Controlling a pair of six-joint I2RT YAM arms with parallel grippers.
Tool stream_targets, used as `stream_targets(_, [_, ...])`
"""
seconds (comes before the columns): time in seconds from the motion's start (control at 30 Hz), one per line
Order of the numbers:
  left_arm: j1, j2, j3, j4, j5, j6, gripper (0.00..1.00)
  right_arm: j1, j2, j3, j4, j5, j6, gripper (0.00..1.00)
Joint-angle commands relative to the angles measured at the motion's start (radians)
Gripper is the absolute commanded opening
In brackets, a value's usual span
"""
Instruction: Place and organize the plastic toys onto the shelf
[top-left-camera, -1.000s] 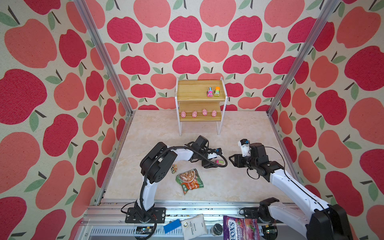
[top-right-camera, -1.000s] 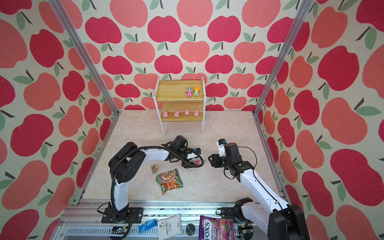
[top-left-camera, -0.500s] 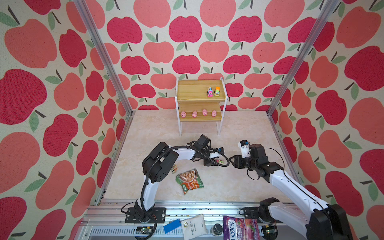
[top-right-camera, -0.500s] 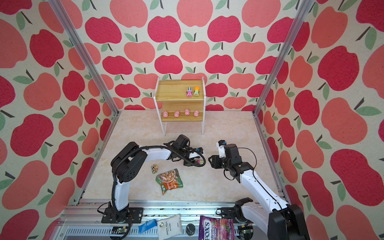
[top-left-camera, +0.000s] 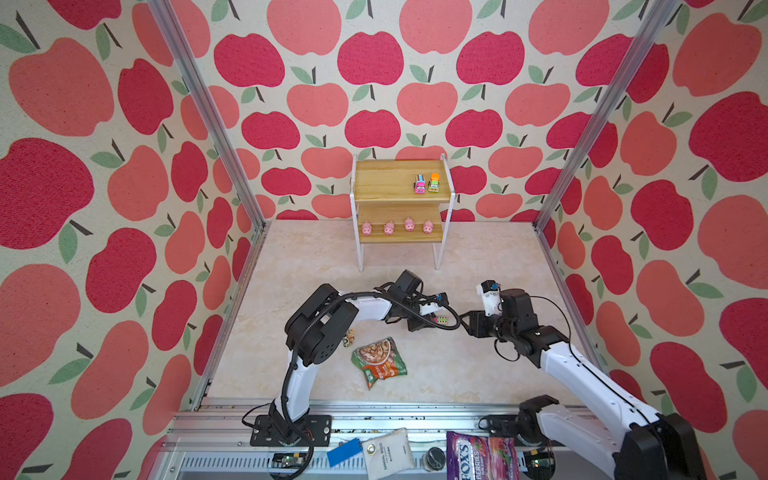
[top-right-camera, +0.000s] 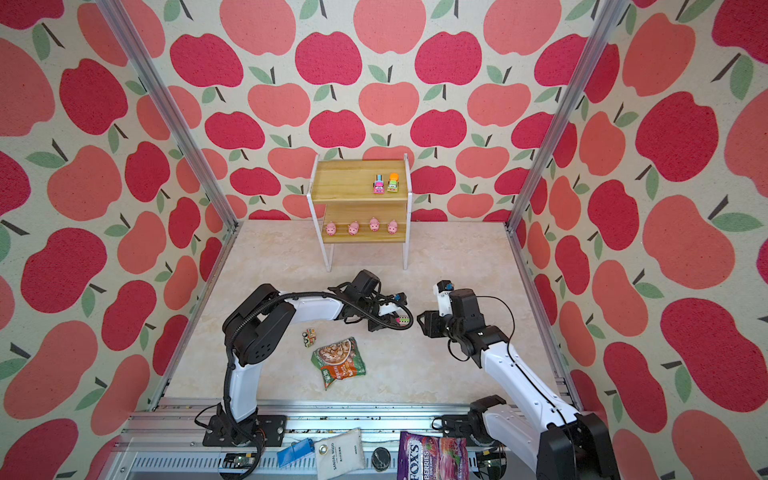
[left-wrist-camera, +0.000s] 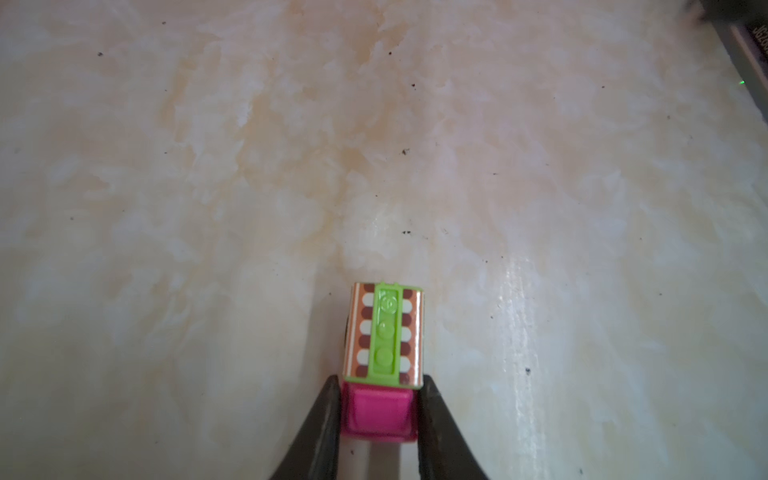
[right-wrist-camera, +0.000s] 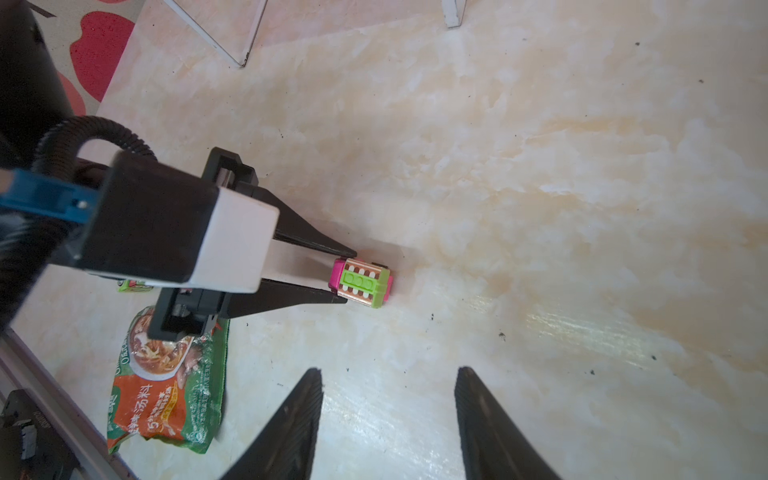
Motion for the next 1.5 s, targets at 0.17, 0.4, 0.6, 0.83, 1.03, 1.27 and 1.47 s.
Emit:
stream_targets(0.17, [0.002, -0.111, -0.110, 0.175, -0.213, -0.252, 0.29, -0.005, -0.042, -0.033, 0.009, 0.011, -0.006, 0.55])
stream_targets(0.4, [-0.008, -0.178, -0.196, 0.249, -0.448, -0.542, 0.32, -0.005, -0.050, -0.037, 0.027, -0.006, 0.009, 0.55])
stream_targets(0.6, [-0.048, -0.172, -0.227, 0.273, -0.616, -0.765, 0.34, -0.004, -0.074, -0.049, 0.030, -0.013, 0.023, 0.55])
stream_targets(0.83, [-0.103, -0.121, -0.234, 0.332, -0.703, -0.806, 0.39, -0.004, -0.118, -0.071, 0.018, -0.012, 0.037, 0.55])
stream_targets(1.03, [-0.104, -0.145, -0.298, 0.424, -0.701, -0.786, 0.47, -0.005, -0.164, -0.053, -0.026, -0.004, 0.040, 0.56])
stream_targets(1.27, [-0.043, -0.285, -0.428, 0.520, -0.458, -0.603, 0.79, -0.003, -0.179, -0.033, -0.039, -0.002, 0.019, 0.58])
stream_targets(1.47, [0.008, -0.340, -0.419, 0.404, -0.356, -0.579, 0.87, 0.000, -0.169, -0.043, -0.017, 0.012, -0.002, 0.60])
